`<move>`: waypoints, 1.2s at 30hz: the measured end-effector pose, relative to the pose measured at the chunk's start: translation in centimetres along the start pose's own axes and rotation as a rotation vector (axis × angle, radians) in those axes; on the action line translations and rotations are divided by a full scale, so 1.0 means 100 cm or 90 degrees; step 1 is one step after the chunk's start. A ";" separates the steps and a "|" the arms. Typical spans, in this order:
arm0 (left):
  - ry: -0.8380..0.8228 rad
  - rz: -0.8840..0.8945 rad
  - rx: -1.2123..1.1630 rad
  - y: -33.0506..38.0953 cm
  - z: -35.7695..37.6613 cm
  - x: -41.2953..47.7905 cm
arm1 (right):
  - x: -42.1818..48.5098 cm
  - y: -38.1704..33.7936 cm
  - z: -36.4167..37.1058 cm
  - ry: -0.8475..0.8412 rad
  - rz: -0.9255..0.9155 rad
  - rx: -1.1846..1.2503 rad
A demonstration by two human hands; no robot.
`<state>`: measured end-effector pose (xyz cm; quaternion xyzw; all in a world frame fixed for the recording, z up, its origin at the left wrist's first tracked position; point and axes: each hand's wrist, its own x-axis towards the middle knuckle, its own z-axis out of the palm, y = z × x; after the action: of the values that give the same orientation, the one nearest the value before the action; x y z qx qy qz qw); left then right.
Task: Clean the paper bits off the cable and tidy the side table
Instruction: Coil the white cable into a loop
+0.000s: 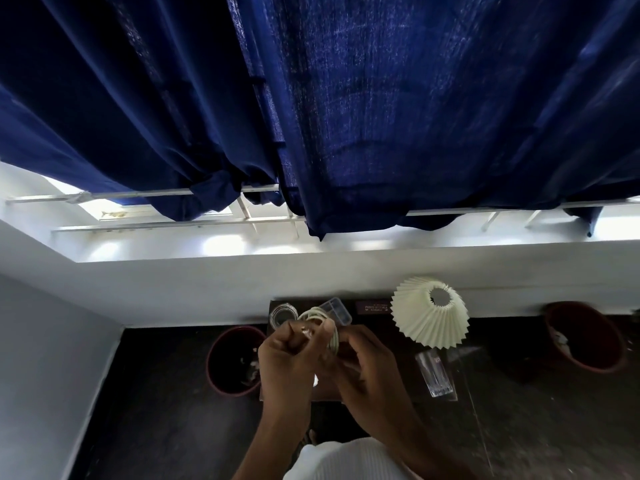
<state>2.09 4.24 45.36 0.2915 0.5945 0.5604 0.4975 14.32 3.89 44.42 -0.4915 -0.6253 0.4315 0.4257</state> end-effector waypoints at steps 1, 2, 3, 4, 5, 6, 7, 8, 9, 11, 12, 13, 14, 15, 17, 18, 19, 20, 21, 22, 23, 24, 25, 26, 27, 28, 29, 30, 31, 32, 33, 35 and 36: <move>-0.021 0.023 0.039 -0.001 0.000 0.001 | -0.001 0.001 0.001 0.010 0.021 0.011; -0.045 0.039 0.081 -0.001 0.000 0.002 | -0.002 0.001 0.003 0.014 0.050 0.028; -0.075 0.046 0.123 0.000 -0.001 0.003 | -0.002 0.003 0.004 0.012 0.079 0.043; -0.105 0.047 0.161 0.001 -0.002 0.004 | -0.003 0.004 0.004 0.009 0.101 0.050; -0.136 0.045 0.195 0.002 -0.004 0.005 | -0.003 0.006 0.005 0.007 0.119 0.052; -0.164 0.053 0.235 0.003 -0.007 0.005 | -0.004 0.007 0.006 0.007 0.136 0.054; -0.181 0.079 0.283 0.005 -0.011 0.005 | -0.005 0.008 0.007 0.007 0.154 0.061; -0.187 0.125 0.334 0.007 -0.015 0.006 | -0.006 0.009 0.009 0.007 0.175 0.071; -0.188 0.179 0.376 0.010 -0.018 0.006 | -0.006 0.009 0.011 0.006 0.200 0.084; -0.168 0.271 0.426 0.015 -0.025 0.010 | -0.006 0.008 0.014 0.015 0.254 0.129; -0.142 0.287 0.435 0.015 -0.029 0.014 | -0.006 0.007 0.016 0.025 0.279 0.163; -0.109 0.282 0.417 0.015 -0.033 0.017 | -0.007 0.006 0.018 0.036 0.301 0.199; -0.074 0.264 0.384 0.014 -0.038 0.019 | -0.007 0.005 0.020 0.048 0.320 0.233; -0.036 0.259 0.358 0.011 -0.043 0.023 | -0.008 0.004 0.021 0.058 0.337 0.269; 0.004 0.249 0.368 0.004 -0.050 0.031 | -0.009 0.006 0.026 0.086 0.371 0.343; -0.014 0.205 0.362 0.000 -0.053 0.034 | -0.009 0.007 0.028 0.098 0.388 0.380; -0.054 0.120 0.302 -0.005 -0.055 0.037 | -0.010 0.008 0.030 0.107 0.402 0.416; -0.106 0.024 0.213 -0.009 -0.056 0.038 | -0.010 0.009 0.032 0.113 0.413 0.443; -0.158 -0.075 0.128 -0.013 -0.056 0.039 | -0.011 0.011 0.033 0.119 0.419 0.459; -0.204 -0.152 0.070 -0.017 -0.057 0.038 | -0.012 0.012 0.035 0.122 0.425 0.461; -0.243 -0.187 0.059 -0.023 -0.057 0.037 | -0.014 0.015 0.035 0.122 0.433 0.452; -0.266 -0.200 0.060 -0.028 -0.057 0.037 | -0.016 0.019 0.035 0.119 0.445 0.432; -0.272 -0.199 0.067 -0.032 -0.056 0.037 | -0.018 0.022 0.034 0.112 0.457 0.403; -0.267 -0.197 0.078 -0.037 -0.054 0.039 | -0.020 0.027 0.032 0.102 0.471 0.372; -0.265 -0.186 0.103 -0.043 -0.051 0.043 | -0.021 0.032 0.030 0.094 0.487 0.347; -0.268 -0.177 0.134 -0.051 -0.048 0.048 | -0.022 0.038 0.026 0.087 0.505 0.333; -0.278 -0.174 0.165 -0.060 -0.045 0.053 | -0.023 0.044 0.022 0.083 0.524 0.326; -0.292 -0.178 0.188 -0.067 -0.041 0.057 | -0.023 0.050 0.017 0.082 0.537 0.320; -0.304 -0.190 0.204 -0.076 -0.036 0.061 | -0.022 0.058 0.013 0.086 0.548 0.305; -0.313 -0.202 0.214 -0.084 -0.031 0.065 | -0.022 0.067 0.008 0.094 0.560 0.286; -0.320 -0.212 0.226 -0.092 -0.025 0.069 | -0.020 0.078 0.004 0.103 0.572 0.269; -0.330 -0.215 0.258 -0.110 -0.013 0.075 | -0.017 0.100 -0.004 0.126 0.594 0.265; -0.323 -0.213 0.268 -0.120 -0.006 0.078 | -0.014 0.114 -0.009 0.137 0.604 0.273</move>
<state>1.50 8.60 31.71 0.4161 0.5938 0.2468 0.6429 18.19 4.24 33.56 -0.6640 -0.1847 0.6419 0.3361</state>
